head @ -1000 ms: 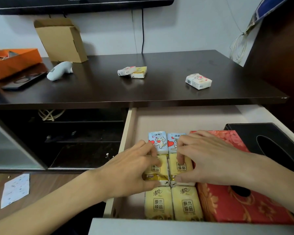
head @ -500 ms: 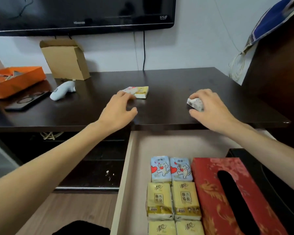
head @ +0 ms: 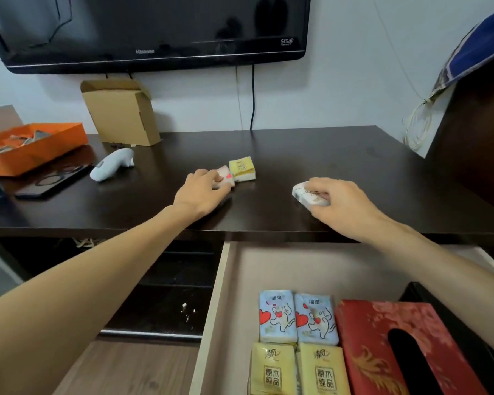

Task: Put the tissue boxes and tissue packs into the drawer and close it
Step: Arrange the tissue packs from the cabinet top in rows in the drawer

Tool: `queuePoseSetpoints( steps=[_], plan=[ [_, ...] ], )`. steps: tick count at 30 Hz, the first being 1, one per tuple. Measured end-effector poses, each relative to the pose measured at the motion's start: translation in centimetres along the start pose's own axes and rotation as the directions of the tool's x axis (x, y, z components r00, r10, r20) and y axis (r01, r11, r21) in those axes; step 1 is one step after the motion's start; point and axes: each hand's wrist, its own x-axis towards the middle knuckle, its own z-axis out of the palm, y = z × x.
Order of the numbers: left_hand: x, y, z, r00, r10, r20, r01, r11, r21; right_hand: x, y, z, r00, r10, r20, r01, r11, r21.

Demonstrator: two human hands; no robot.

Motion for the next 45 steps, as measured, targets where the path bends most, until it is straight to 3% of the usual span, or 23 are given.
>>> queuePoseSetpoints(
  steps=[3,9,14,20,24,33,36,41,45],
  plan=[
    [-1.9,-0.7,-0.7,0.997,0.079,0.014,-0.079,0.997,-0.004,0.3,0.2,-0.3,0.998,-0.016,0.055,0.011,0.995,0.095],
    [-5.2,0.8,-2.3,0.98,0.169,0.109,-0.159,0.983,-0.096,1.2,-0.4,-0.6,0.995,-0.044,0.09,0.039,0.997,0.063],
    [-6.0,2.9,-2.5,0.951,0.213,0.225,-0.198,0.976,-0.087,1.7,-1.1,-0.5,0.997,-0.033,0.073,0.045,0.983,-0.178],
    [-6.3,3.6,-2.3,0.928,0.199,0.316,-0.217,0.976,0.022,1.5,0.0,-0.7,0.978,0.003,0.207,-0.006,1.0,0.012],
    [-6.5,3.6,-2.3,0.918,0.226,0.326,-0.241,0.97,0.008,1.1,0.6,-1.0,0.982,-0.012,0.189,0.01,1.0,0.011],
    [-9.7,5.4,-3.8,0.92,0.295,0.26,-0.272,0.955,-0.122,-3.5,-0.6,-2.1,0.984,-0.081,0.157,0.05,0.98,0.192],
    [-13.3,6.1,-4.8,0.892,0.352,0.283,-0.315,0.934,-0.17,-7.9,-1.7,-3.1,0.971,-0.102,0.216,0.049,0.971,0.235],
    [-20.7,6.7,-5.3,0.795,0.397,0.459,-0.319,0.917,-0.241,-15.6,-3.5,-4.8,0.925,-0.135,0.355,0.052,0.971,0.235],
    [-25.7,6.7,-4.5,0.738,0.432,0.518,-0.354,0.902,-0.246,-20.3,-4.2,-4.7,0.875,-0.166,0.455,0.073,0.974,0.214]
  ],
)
